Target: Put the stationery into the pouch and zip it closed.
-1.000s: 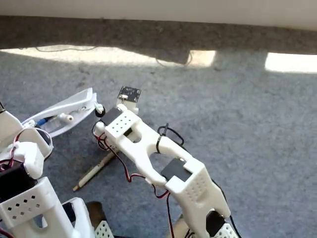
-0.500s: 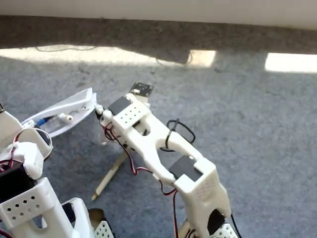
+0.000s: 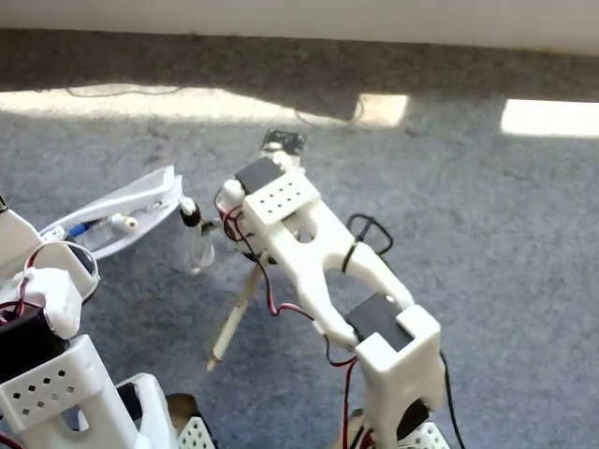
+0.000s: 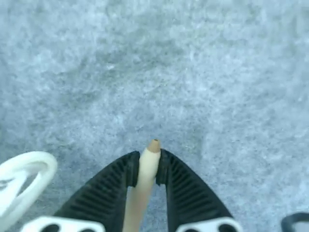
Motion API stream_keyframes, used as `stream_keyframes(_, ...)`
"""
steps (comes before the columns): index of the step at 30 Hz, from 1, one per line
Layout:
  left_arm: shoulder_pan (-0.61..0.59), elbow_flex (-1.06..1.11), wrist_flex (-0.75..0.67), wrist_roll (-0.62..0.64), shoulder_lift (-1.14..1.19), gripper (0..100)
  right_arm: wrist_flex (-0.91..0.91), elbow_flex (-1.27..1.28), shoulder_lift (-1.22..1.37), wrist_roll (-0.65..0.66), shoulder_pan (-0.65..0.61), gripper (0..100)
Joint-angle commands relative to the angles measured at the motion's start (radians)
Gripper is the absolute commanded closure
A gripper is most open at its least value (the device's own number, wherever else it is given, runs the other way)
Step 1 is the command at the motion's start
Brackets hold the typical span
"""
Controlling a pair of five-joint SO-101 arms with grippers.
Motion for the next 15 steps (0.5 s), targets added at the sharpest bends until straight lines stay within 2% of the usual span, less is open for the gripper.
stream_keyframes(1, -0.010, -0.001, -0.015, 0.006, -0.005, 99, -0.082, -0.007, -0.025, 0.025, 0.050, 99.3)
stream_keyframes(9, -0.010, -0.001, -0.015, 0.006, -0.007, 99, -0.022, -0.019, 0.030, 0.304, 0.237, 99.3)
stream_keyframes(15, -0.007, -0.001, -0.015, 0.006, -0.008, 99, -0.010, -0.038, -0.087, 0.450, 0.288, 99.3)
